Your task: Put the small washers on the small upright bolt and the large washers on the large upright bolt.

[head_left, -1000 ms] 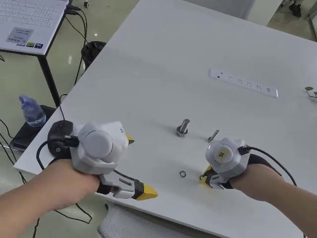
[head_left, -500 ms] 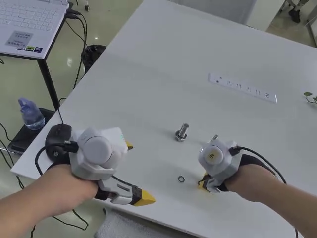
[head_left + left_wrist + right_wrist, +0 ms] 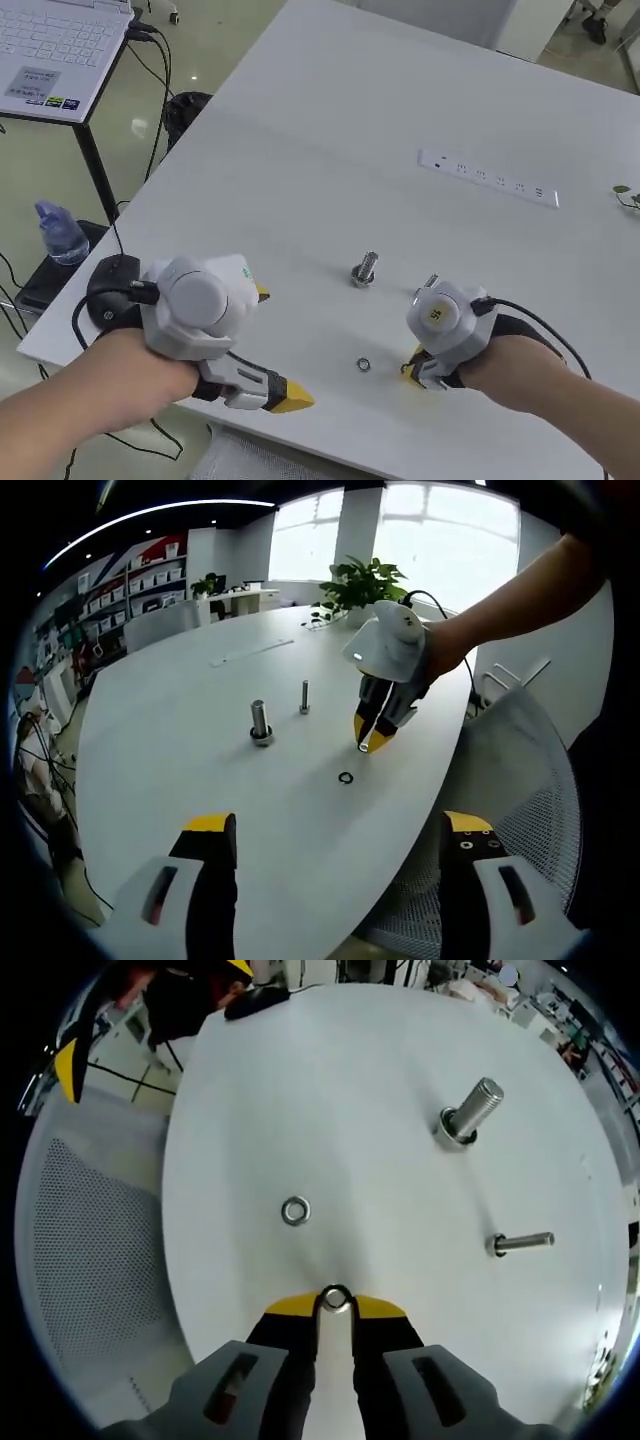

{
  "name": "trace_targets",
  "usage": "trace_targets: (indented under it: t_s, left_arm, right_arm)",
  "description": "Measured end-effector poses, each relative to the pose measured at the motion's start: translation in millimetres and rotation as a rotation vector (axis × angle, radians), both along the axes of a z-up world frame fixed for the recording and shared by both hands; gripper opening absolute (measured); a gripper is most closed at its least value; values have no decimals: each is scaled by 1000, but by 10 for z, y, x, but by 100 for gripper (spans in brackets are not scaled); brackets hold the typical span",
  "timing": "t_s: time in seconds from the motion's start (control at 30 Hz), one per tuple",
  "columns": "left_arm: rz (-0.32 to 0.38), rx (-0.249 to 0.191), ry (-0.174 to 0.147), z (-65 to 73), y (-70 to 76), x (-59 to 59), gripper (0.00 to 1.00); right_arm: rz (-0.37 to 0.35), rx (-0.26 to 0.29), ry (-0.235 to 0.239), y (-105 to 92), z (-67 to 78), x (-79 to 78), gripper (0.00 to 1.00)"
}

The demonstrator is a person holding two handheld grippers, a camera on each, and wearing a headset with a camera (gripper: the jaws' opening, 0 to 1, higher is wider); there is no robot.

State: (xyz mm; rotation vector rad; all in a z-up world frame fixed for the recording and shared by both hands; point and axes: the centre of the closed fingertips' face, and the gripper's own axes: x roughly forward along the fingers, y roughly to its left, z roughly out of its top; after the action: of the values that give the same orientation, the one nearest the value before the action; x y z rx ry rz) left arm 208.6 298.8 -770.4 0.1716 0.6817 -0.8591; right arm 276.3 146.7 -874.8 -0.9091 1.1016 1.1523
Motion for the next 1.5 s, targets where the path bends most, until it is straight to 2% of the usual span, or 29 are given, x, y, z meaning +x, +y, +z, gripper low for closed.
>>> trace_targets:
  t_s: [0.23,0.3,0.47,0.8,1.13,1.5]
  left_arm:
    - [-2,1,1,-14,-26,6,83]
    - [8,0,-15,-2,-23,39,85]
    - [5,-2,-13,3,-22,54,85]
    - [-4,-1,-7,-5,-13,84,84]
    - [-9,1,-3,-19,4,79,82]
    - [-1,2,0,-31,40,74,82]
  right_arm:
    - [-22,-15,10,-120,37,73,12]
    - [-26,-21,7,-158,51,96,12]
    - [-47,-21,4,-215,93,165,12]
    - [-61,-13,-23,-199,264,363,12]
    - [-89,-4,-51,-183,436,633,12]
    - [-108,-2,-65,-228,539,851,12]
